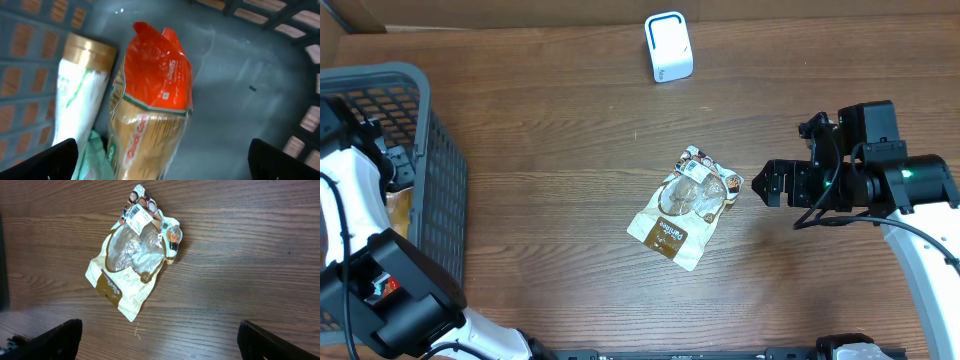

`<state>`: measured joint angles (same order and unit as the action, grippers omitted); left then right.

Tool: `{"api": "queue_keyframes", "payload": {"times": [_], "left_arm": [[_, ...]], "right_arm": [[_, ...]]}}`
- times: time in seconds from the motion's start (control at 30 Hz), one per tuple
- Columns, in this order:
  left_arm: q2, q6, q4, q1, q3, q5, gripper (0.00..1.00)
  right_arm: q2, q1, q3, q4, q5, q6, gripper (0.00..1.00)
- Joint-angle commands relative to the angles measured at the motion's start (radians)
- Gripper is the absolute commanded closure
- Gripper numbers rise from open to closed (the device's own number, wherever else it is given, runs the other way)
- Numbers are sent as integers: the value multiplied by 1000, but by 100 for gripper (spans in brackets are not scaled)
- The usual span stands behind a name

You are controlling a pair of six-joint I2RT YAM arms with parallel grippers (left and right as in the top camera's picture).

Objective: Scan the item barcode
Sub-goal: 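Return the left gripper into the basket toward the red-capped package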

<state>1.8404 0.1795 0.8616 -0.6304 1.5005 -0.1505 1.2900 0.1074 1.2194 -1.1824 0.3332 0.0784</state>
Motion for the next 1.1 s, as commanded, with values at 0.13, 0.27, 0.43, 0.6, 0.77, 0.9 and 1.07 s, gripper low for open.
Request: {"api": "queue_keyframes", "payload": {"times": [0.13,0.27,0.43,0.6,0.77,0.9,1.07], "left_arm": [[3,34,-115,-11,-126,13,0],[3,31,-129,-11,-144,13,0],[3,26,-134,-11,-144,13,0],[3,27,-140,-11,-144,13,0],[3,27,-128,-11,-144,12,0],[5,43,-138,-12,-144,10,0],[21,88,-133,-16,-144,11,1]], "right_arm": [[2,6,24,3,0,3,0],[2,6,24,3,0,3,0],[2,6,24,3,0,3,0],[2,6,24,3,0,3,0],[2,6,24,4,0,3,0],[2,6,24,3,0,3,0],[2,6,24,3,0,3,0]]}}
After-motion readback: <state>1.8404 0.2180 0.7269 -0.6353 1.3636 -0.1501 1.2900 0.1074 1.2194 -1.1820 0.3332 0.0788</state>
